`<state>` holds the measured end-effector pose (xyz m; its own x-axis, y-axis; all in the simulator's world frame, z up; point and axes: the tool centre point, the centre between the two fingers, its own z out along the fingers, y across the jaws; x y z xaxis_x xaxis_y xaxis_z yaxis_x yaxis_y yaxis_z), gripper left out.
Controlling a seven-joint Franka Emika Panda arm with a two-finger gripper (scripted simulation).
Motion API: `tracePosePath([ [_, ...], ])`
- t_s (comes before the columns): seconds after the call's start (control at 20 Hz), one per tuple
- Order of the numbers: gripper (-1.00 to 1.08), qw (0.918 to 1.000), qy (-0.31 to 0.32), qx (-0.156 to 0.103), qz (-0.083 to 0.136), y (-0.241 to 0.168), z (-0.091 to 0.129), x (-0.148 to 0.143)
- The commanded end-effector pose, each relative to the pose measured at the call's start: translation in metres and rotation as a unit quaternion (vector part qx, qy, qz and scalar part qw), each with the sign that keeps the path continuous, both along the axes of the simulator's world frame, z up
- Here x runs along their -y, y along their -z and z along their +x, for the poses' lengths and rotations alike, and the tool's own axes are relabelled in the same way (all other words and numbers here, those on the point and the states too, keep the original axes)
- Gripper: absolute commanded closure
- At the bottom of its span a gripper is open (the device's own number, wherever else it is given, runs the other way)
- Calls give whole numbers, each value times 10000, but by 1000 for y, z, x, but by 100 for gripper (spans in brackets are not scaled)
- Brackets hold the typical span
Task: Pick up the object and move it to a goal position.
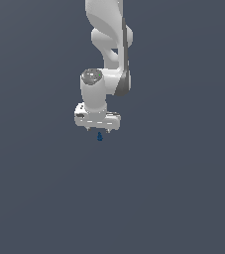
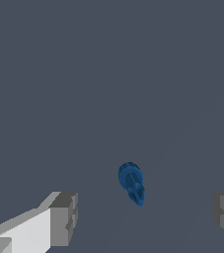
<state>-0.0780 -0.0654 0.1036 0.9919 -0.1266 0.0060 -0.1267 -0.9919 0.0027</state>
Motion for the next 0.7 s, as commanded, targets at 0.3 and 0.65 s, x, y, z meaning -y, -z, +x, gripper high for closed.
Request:
tracePosePath([
  [0.3, -92, 9999, 115, -27, 17, 11, -17, 2],
  [0.65, -92, 9999, 110, -29, 16, 21, -16, 2],
])
